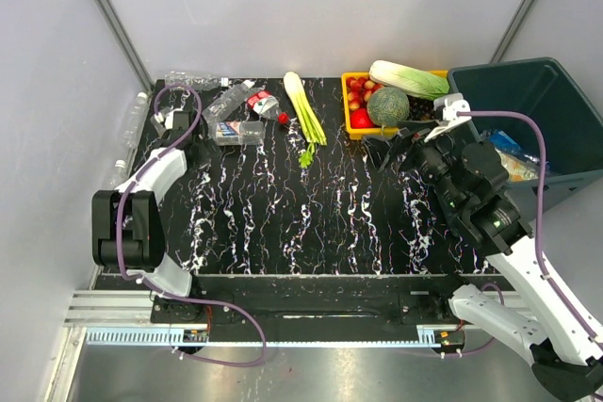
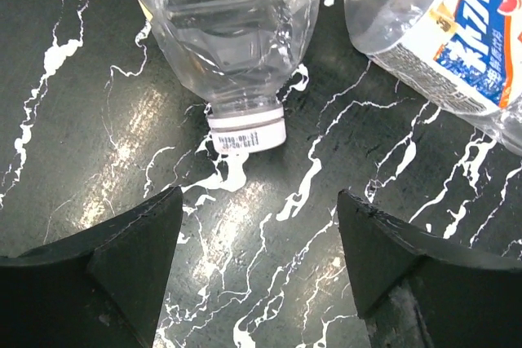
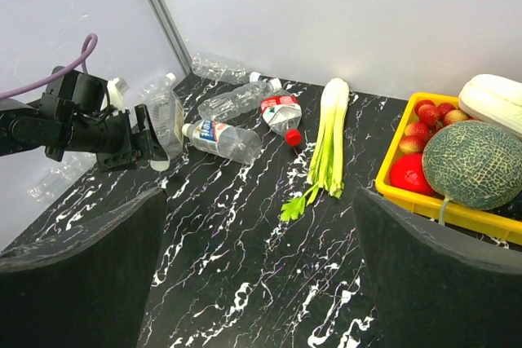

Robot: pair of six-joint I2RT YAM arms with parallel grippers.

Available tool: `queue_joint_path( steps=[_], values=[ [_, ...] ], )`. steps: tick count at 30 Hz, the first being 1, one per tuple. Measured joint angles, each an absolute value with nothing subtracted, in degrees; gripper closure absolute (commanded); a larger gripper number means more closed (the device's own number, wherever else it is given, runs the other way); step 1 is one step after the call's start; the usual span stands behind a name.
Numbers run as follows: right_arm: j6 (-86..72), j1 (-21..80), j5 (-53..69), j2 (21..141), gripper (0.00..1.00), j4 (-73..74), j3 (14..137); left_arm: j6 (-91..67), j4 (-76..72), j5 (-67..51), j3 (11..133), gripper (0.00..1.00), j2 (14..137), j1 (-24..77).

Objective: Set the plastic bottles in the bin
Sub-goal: Pick up the plastic bottle at the center of the board.

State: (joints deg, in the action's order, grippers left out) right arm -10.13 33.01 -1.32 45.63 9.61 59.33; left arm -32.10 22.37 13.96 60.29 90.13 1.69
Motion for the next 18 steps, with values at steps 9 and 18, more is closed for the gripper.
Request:
queue_joint_path(
  steps=[9,18],
  values=[
    [-10.2,33.0,1.8,45.9,0.01,8.9,58.9,-32.1,17.1,13.0,60.3,0.27,92.2,-1.3],
    [-10.2,33.0,2.5,45.9,0.01,8.2,58.8,-32.6,16.3,12.0,60.9,0.28,98.3,-2.2]
  ],
)
